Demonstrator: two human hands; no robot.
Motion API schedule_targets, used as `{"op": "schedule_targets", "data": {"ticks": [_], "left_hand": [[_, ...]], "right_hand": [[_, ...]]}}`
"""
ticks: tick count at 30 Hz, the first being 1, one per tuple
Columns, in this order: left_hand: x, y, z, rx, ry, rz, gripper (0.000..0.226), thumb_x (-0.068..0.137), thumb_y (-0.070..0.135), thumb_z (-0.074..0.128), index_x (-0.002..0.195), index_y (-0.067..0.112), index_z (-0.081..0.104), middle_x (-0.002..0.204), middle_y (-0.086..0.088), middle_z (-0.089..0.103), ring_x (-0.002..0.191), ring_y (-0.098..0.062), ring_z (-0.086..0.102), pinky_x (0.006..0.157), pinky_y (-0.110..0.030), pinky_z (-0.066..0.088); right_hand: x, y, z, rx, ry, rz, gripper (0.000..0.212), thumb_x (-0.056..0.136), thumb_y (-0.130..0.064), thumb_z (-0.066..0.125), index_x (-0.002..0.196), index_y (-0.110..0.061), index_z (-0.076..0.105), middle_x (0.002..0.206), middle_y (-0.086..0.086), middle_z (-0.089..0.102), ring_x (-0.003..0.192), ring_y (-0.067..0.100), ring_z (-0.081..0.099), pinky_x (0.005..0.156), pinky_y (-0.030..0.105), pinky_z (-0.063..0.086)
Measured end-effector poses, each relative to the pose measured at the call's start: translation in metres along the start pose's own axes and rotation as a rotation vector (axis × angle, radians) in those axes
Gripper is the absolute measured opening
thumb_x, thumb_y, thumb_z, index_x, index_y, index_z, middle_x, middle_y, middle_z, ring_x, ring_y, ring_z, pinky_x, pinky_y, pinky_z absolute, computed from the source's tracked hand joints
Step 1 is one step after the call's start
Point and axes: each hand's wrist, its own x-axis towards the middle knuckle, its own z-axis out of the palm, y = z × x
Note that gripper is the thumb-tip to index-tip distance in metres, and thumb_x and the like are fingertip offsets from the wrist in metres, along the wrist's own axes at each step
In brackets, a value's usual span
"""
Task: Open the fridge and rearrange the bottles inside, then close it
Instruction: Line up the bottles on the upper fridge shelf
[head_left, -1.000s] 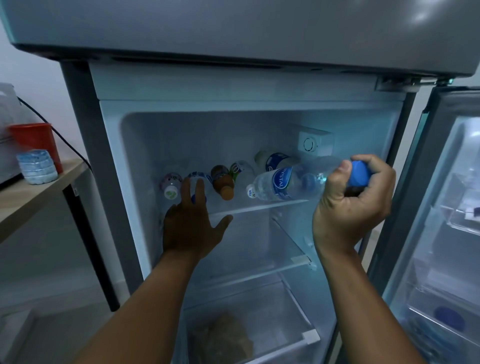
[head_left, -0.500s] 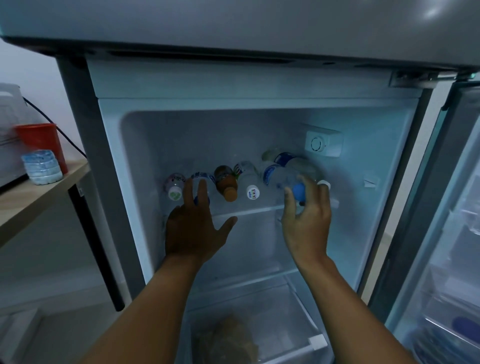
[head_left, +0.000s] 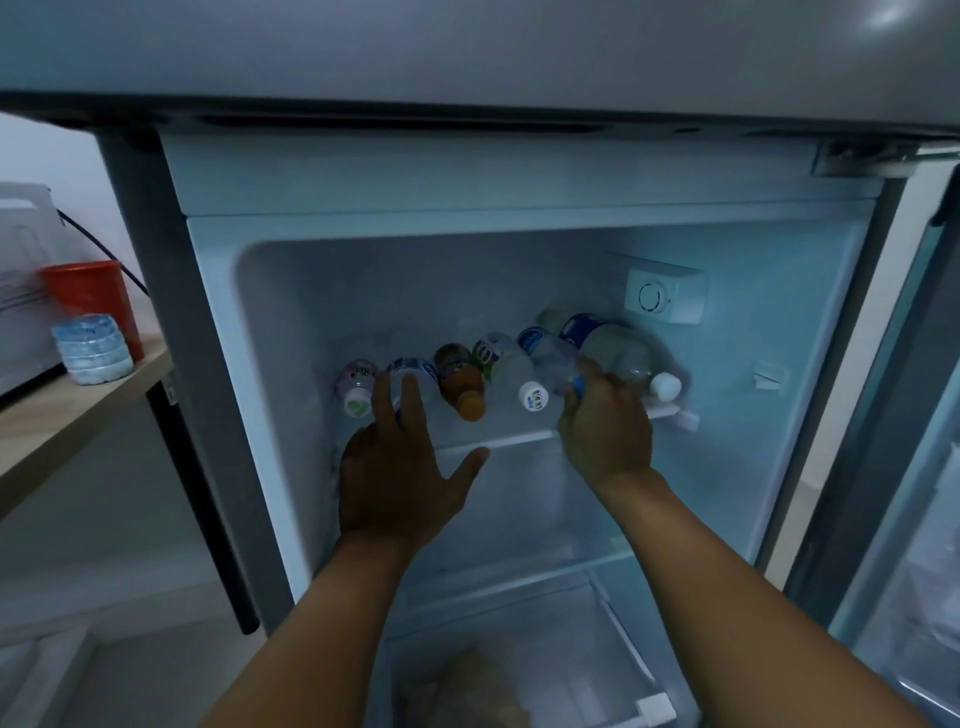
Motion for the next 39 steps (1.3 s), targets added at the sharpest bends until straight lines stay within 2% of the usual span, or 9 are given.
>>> {"op": "schedule_targets", "data": {"ticks": [5,9,12,19,26,31,35,37,39], "left_hand": [[-0.002,-0.001,0.003,-0.018,0.004,0.036,0.103,0.077,0.081,0.041,0.154,0.015,0.02,0.161,-0.014,0.019,0.126,-0.041,0.049,0.088,-0.049,0.052],[-0.012,-0.004,0.0,0.15,0.014,0.23,0.084,0.086,0.07,0.039,0.156,0.03,0.013,0.165,-0.004,0.007,0.15,-0.037,0.011,0.109,-0.071,0.019],[-0.015,-0.005,0.001,0.209,0.009,0.383,0.079,0.091,0.066,0.035,0.156,0.028,0.014,0.166,-0.003,0.007,0.151,-0.038,0.003,0.113,-0.069,0.012],[-0.012,0.005,0.0,0.2,-0.09,0.365,0.081,0.091,0.069,0.03,0.157,0.024,0.015,0.164,-0.003,0.017,0.15,-0.04,-0.001,0.116,-0.063,0.013],[-0.002,0.032,-0.003,0.222,-0.255,0.211,0.093,0.083,0.08,0.009,0.157,0.025,-0.003,0.166,-0.002,0.003,0.147,-0.041,-0.02,0.118,-0.061,0.004],[0.0,0.035,-0.022,0.217,-0.297,0.171,0.09,0.083,0.08,0.01,0.155,0.03,-0.01,0.165,0.0,-0.009,0.148,-0.032,-0.022,0.116,-0.059,-0.009],[-0.004,0.04,-0.046,0.183,-0.31,0.284,0.083,0.091,0.068,0.018,0.157,0.021,-0.003,0.166,-0.001,-0.003,0.15,-0.027,-0.013,0.119,-0.054,-0.005],[-0.004,0.049,-0.06,0.146,-0.344,0.316,0.077,0.095,0.061,0.024,0.156,0.018,0.009,0.165,-0.003,0.007,0.151,-0.026,-0.003,0.12,-0.052,0.004],[-0.009,0.059,-0.075,0.092,-0.338,0.319,0.069,0.096,0.055,0.032,0.152,0.015,0.026,0.159,-0.008,0.026,0.147,-0.027,0.017,0.116,-0.05,0.021]], "right_hand": [[-0.009,0.004,-0.004,-0.005,-0.103,-0.004,0.055,0.102,-0.028,0.045,0.153,-0.014,0.03,0.122,0.024,0.055,0.121,0.041,0.043,0.091,0.045,0.045],[-0.039,-0.005,0.001,-0.031,-0.075,-0.111,0.067,0.1,-0.052,0.033,0.156,-0.027,0.007,0.163,0.01,0.009,0.149,0.028,0.006,0.12,0.042,0.016],[-0.055,-0.001,0.013,-0.058,-0.153,-0.209,0.069,0.099,-0.058,0.015,0.156,-0.029,-0.01,0.164,0.001,-0.022,0.15,0.023,-0.024,0.124,0.044,0.006],[-0.058,0.008,0.023,-0.17,-0.143,-0.268,0.076,0.098,-0.063,0.018,0.158,-0.023,-0.007,0.167,0.001,-0.009,0.151,0.024,-0.021,0.123,0.043,0.002],[-0.053,0.005,-0.01,-0.108,-0.364,-0.251,0.073,0.098,-0.062,0.022,0.155,-0.033,-0.013,0.167,-0.006,-0.008,0.145,0.011,-0.034,0.125,0.042,0.005],[-0.057,0.0,-0.042,0.012,-0.396,-0.171,0.069,0.1,-0.051,0.036,0.156,-0.031,0.001,0.167,0.001,0.006,0.152,0.022,0.011,0.116,0.042,0.033],[-0.067,0.003,-0.064,-0.042,-0.283,-0.175,0.059,0.099,-0.034,0.044,0.153,-0.018,0.025,0.129,0.017,0.059,0.108,0.035,0.062,0.08,0.036,0.051],[-0.073,0.004,-0.076,-0.056,-0.21,-0.173,0.05,0.096,-0.026,0.046,0.144,-0.014,0.042,0.102,0.019,0.069,0.087,0.038,0.067,0.066,0.035,0.048],[-0.081,0.006,-0.091,-0.052,-0.165,-0.163,0.041,0.093,-0.022,0.048,0.131,-0.01,0.056,0.097,0.018,0.07,0.084,0.039,0.067,0.065,0.036,0.051]]}}
